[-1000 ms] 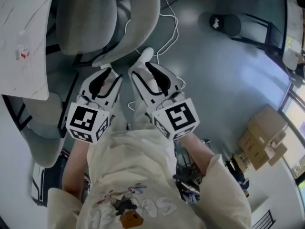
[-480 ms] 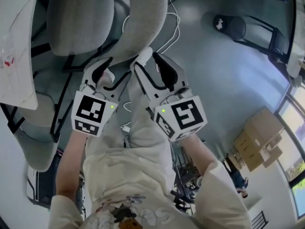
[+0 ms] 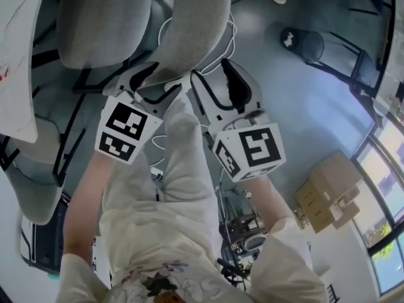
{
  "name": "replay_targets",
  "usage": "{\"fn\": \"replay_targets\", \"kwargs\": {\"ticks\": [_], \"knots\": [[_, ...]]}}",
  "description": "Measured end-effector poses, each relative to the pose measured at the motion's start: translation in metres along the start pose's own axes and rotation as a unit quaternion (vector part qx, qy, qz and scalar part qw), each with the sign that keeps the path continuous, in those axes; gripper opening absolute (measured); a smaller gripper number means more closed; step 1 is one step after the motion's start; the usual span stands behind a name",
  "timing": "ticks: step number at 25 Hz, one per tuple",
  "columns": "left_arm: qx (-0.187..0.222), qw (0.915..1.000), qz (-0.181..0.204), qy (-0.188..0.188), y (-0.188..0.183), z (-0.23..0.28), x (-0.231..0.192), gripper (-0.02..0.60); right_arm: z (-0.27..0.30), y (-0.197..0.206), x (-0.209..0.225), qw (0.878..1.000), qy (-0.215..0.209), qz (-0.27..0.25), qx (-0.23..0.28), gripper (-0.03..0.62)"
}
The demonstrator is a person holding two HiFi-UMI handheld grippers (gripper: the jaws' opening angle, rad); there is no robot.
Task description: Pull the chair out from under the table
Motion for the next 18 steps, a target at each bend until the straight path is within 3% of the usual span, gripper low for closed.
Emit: {"fn": "replay_targets", "kwargs": {"ticks": [3,9,13,18], "knots": [[0.002,1.0000,-0.006,-0.006,-0.007,0.013,0.003,0.253,0.007,-0.006,0.013,1.000,-0.003,-0.027,-0.012,0.225],[-0.001,0.9997,-0.019,-0.013,-0.010,0.035,0.011,0.253,0.030,-0.010,0.036,0.996,-0.002,0.083,-0.029,0.241],[-0.017,0.9993,-0.017,-0.028,-0.006,0.046,0.014,0.253,0.040,-0.005,0.042,0.987,-0.002,0.159,-0.036,0.252],[-0.040,0.9984,0.016,-0.036,-0.003,0.049,0.013,0.215,0.049,-0.003,0.044,0.989,0.021,0.138,-0.058,0.250]]}}
Point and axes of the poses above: the fingertips, and each gripper's own axes: z forward along the fingers, x to its right, y out of its underside, the point moved 3 cm from there along -z, backward along the fingers, and after that the axes turned 1 degree about -x, right-handed, at the moved point
